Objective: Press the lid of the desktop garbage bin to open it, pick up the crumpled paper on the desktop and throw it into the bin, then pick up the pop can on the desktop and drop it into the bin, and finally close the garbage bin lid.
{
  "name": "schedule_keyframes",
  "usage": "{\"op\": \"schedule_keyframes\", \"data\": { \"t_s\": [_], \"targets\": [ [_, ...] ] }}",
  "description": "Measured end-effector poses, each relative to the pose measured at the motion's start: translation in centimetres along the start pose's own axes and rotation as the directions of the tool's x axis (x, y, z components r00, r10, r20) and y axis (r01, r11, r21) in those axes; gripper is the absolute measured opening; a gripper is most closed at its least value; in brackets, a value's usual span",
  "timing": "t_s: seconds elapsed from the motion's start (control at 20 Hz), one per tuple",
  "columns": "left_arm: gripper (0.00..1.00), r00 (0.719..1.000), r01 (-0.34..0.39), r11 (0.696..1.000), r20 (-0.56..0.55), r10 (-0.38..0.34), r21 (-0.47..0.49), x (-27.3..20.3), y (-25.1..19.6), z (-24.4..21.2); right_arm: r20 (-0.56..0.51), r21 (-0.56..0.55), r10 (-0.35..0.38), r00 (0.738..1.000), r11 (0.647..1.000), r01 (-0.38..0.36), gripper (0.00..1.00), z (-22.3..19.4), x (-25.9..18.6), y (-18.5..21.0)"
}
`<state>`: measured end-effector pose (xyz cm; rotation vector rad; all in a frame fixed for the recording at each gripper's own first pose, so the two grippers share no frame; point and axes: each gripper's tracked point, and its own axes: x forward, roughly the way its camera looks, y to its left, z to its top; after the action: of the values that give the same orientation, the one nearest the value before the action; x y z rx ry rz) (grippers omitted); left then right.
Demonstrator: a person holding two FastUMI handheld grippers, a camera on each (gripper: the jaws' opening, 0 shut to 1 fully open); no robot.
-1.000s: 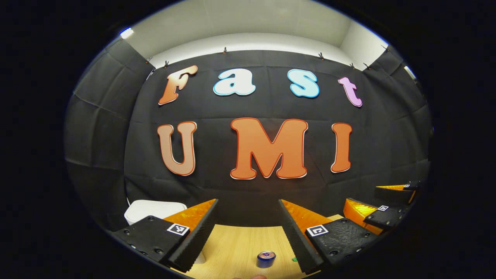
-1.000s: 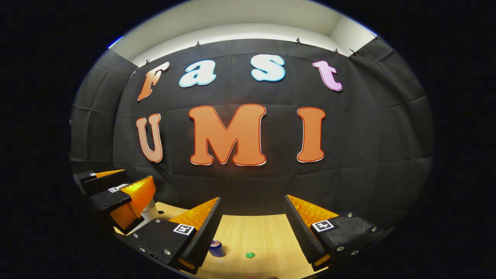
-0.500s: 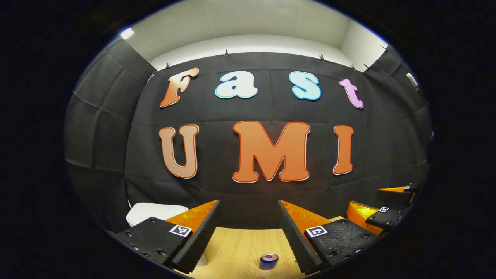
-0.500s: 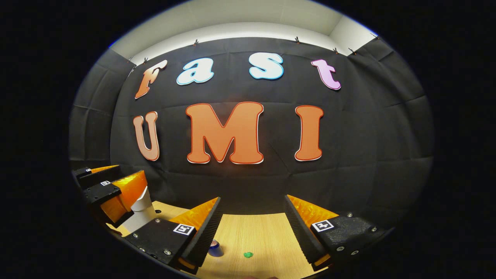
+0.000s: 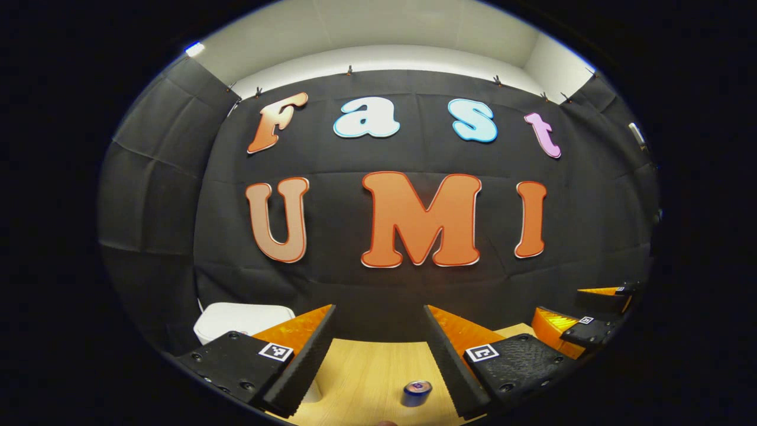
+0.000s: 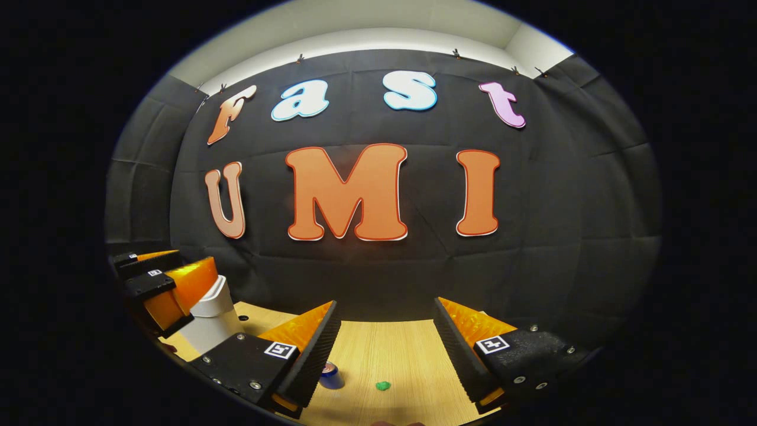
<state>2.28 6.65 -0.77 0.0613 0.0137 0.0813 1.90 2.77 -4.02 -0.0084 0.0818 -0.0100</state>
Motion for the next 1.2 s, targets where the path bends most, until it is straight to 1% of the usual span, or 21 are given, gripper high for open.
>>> {"op": "schedule_keyframes", "data": {
  "t_s": [0.15, 0.3, 0.35, 0.45, 0.5, 0.55, 0.6, 0.7, 0.8, 0.85, 0.9, 0.95, 1.0, 1.1, 1.2],
  "targets": [
    [0.92, 0.994, -0.1, 0.994, 0.041, 0.098, 0.044, 0.5, 3.9, 0.9, -0.014, 0.003, 0.01, 1.0, 1.0, -0.01, 0.94, -0.5, 0.5, 0.3],
    [0.83, 0.987, -0.156, 0.984, 0.043, 0.153, 0.087, 1.2, 6.9, 0.9, -0.03, 0.003, 0.02, 0.999, 1.0, -0.02, 0.94, -1.0, 0.8, 0.6],
    [0.81, 0.986, -0.165, 0.982, 0.037, 0.163, 0.093, 1.2, 7.6, 0.8, -0.033, 0.002, 0.022, 0.999, 1.0, -0.022, 0.94, -1.1, 0.9, 0.7],
    [0.73, 0.982, -0.189, 0.978, 0.041, 0.186, 0.094, 1.1, 9.0, 1.0, -0.038, -0.002, 0.028, 0.999, 1.0, -0.028, 0.94, -1.4, 0.9, 0.9],
    [0.7, 0.981, -0.192, 0.977, 0.043, 0.188, 0.092, 1.2, 9.4, 1.5, -0.041, -0.002, 0.033, 0.999, 0.999, -0.033, 0.94, -1.5, 0.9, 1.1],
    [0.65, 0.979, -0.2, 0.975, 0.046, 0.197, 0.091, 0.9, 9.7, 1.5, -0.041, -0.004, 0.036, 0.999, 0.999, -0.036, 0.94, -1.5, 1.0, 1.3],
    [0.57, 0.977, -0.21, 0.974, 0.049, 0.207, 0.089, 0.7, 10.2, 1.8, -0.042, -0.005, 0.039, 0.998, 0.999, -0.039, 0.94, -1.5, 1.1, 1.3],
    [0.48, 0.972, -0.23, 0.969, 0.061, 0.225, 0.092, 1.1, 11.8, 2.7, -0.04, -0.008, 0.042, 0.998, 0.999, -0.043, 0.94, -1.6, 1.1, 1.4],
    [0.34, 0.973, -0.23, 0.969, 0.055, 0.226, 0.088, 1.6, 13.0, 3.2, -0.045, -0.01, 0.045, 0.998, 0.999, -0.046, 0.94, -1.8, 1.0, 1.5],
    [0.27, 0.976, -0.215, 0.974, 0.051, 0.211, 0.077, 1.6, 13.2, 3.5, -0.044, -0.009, 0.047, 0.998, 0.999, -0.047, 0.94, -1.7, 0.9, 1.4],
    [0.13, 0.975, -0.22, 0.973, 0.046, 0.217, 0.066, 1.7, 13.7, 3.6, -0.041, -0.008, 0.046, 0.998, 0.999, -0.046, 0.94, -1.6, 1.0, 1.5],
    [0.1, 0.973, -0.227, 0.972, 0.043, 0.225, 0.064, 1.8, 14.3, 3.8, -0.039, -0.008, 0.044, 0.998, 0.999, -0.045, 0.94, -1.5, 1.0, 1.5],
    [0.0, 0.973, -0.232, 0.971, 0.039, 0.23, 0.059, 1.9, 14.9, 3.9, -0.038, -0.007, 0.044, 0.998, 0.999, -0.044, 0.94, -1.5, 1.0, 1.5],
    [0.0, 0.971, -0.24, 0.968, 0.034, 0.239, 0.069, 2.1, 15.9, 4.3, -0.036, -0.006, 0.042, 0.998, 0.999, -0.043, 0.94, -1.5, 1.0, 1.4],
    [0.0, 0.975, -0.223, 0.973, 0.011, 0.223, 0.066, 2.5, 16.1, 4.1, -0.035, -0.008, 0.042, 0.999, 0.999, -0.042, 0.94, -1.4, 1.0, 1.4]
  ]
}}
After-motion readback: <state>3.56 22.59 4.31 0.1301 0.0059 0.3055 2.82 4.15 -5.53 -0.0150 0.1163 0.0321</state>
